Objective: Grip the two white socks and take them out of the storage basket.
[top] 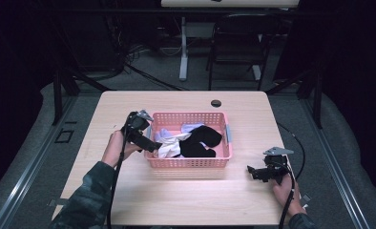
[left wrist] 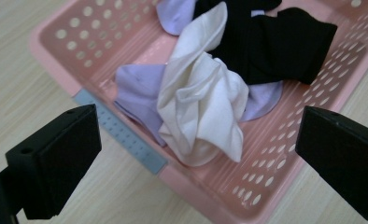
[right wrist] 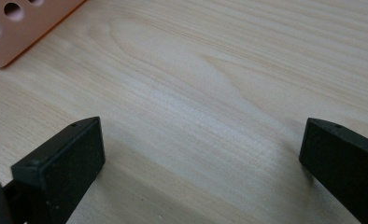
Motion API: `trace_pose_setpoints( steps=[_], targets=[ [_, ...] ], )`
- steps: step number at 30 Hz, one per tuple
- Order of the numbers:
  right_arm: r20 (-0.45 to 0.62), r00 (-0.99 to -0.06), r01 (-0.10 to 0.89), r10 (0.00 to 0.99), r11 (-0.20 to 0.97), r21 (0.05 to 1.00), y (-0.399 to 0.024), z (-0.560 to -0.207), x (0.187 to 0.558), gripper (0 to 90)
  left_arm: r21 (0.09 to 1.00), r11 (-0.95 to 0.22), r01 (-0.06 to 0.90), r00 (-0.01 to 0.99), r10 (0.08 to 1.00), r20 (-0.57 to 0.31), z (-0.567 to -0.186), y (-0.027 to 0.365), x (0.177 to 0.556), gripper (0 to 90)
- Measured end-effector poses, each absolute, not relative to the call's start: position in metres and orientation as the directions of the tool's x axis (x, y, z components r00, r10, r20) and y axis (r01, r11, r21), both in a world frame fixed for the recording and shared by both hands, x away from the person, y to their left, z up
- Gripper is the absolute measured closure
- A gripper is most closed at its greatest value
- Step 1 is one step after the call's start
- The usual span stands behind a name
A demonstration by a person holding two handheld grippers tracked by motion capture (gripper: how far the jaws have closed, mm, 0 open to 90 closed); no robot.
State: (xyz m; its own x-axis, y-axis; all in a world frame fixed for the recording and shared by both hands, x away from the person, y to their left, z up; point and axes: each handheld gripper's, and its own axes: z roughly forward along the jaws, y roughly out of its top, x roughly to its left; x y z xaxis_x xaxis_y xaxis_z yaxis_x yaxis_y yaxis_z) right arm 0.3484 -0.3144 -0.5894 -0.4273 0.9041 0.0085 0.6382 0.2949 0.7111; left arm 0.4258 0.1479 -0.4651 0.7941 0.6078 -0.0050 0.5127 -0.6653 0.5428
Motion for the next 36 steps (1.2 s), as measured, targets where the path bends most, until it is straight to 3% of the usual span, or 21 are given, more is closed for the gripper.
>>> trace_pose_setpoints(
  steps=[9, 20, 29, 36],
  targets=[
    [0.009, -0.427, 0.638, 0.904, 0.295, 0.711, -0.314, -0.589, 0.348, 0.0, 0.483, -0.698, 0.528, 0.800, 0.600, -0.007, -0.483, 0.123, 0.440, 13.7],
    [0.008, -0.431, 0.636, 0.902, 0.298, 0.712, -0.315, -0.589, 0.348, 0.0, 0.389, -0.728, 0.564, 0.789, 0.614, 0.004, -0.501, 0.113, 0.447, 22.7],
    [0.007, -0.432, 0.635, 0.902, 0.299, 0.712, -0.315, -0.590, 0.349, 0.0, 0.326, -0.770, 0.548, 0.807, 0.589, 0.034, -0.506, 0.105, 0.443, 38.7],
    [0.008, -0.432, 0.636, 0.902, 0.298, 0.712, -0.315, -0.589, 0.348, 0.0, 0.302, -0.779, 0.550, 0.807, 0.589, 0.050, -0.509, 0.103, 0.442, 57.9]
  ],
)
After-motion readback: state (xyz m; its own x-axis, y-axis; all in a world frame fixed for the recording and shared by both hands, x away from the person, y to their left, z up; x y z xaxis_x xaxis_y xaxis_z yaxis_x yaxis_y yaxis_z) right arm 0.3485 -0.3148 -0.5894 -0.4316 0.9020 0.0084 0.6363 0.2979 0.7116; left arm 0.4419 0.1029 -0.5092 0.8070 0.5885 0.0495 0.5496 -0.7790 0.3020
